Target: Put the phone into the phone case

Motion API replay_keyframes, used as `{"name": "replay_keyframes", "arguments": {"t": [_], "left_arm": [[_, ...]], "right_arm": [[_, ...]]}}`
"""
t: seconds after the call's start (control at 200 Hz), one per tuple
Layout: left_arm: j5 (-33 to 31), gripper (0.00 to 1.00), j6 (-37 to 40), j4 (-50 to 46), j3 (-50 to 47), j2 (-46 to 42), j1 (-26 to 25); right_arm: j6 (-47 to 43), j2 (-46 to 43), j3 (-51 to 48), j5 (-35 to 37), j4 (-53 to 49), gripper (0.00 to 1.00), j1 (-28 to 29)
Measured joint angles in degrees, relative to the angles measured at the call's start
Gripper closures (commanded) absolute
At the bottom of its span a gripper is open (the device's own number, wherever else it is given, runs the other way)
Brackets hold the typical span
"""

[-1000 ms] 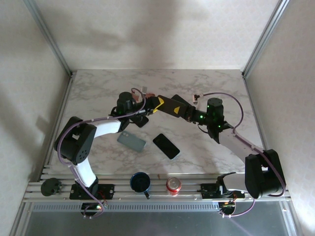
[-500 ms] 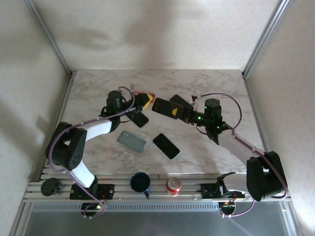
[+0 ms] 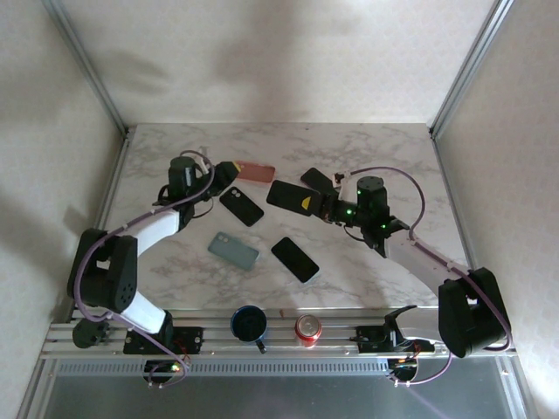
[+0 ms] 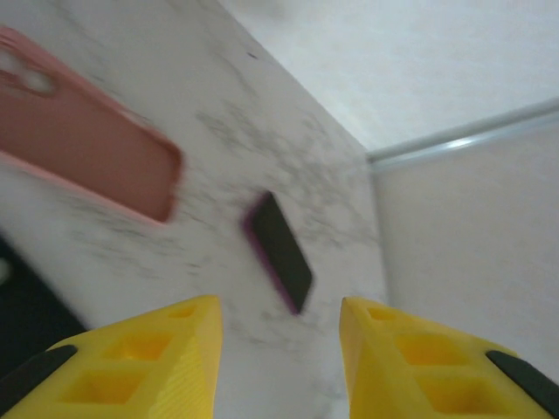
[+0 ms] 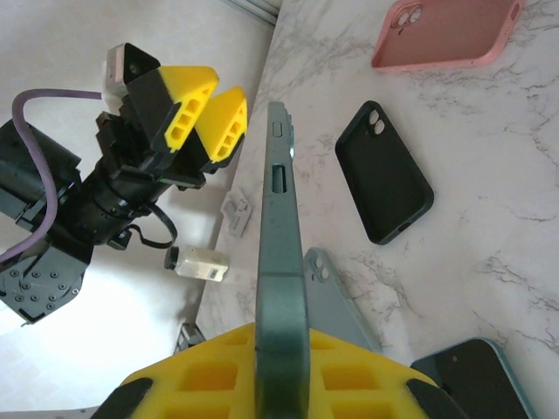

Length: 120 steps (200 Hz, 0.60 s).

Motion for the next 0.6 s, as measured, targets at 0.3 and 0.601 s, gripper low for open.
{"name": "replay_keyframes", "arguments": {"t": [0.3, 0.601], "left_arm": [[-7.5, 0.65, 6.3, -6.5, -0.1, 2.1, 3.7], [-8.9, 0.66, 7.6, -6.1, -1.2, 8.4, 4.2]], "right_arm": [[0.0, 6.3, 2.2, 2.2, 0.2, 1.0, 3.0], [0.1, 16.0, 7.9, 4.9, 1.3, 1.0, 7.0]]}}
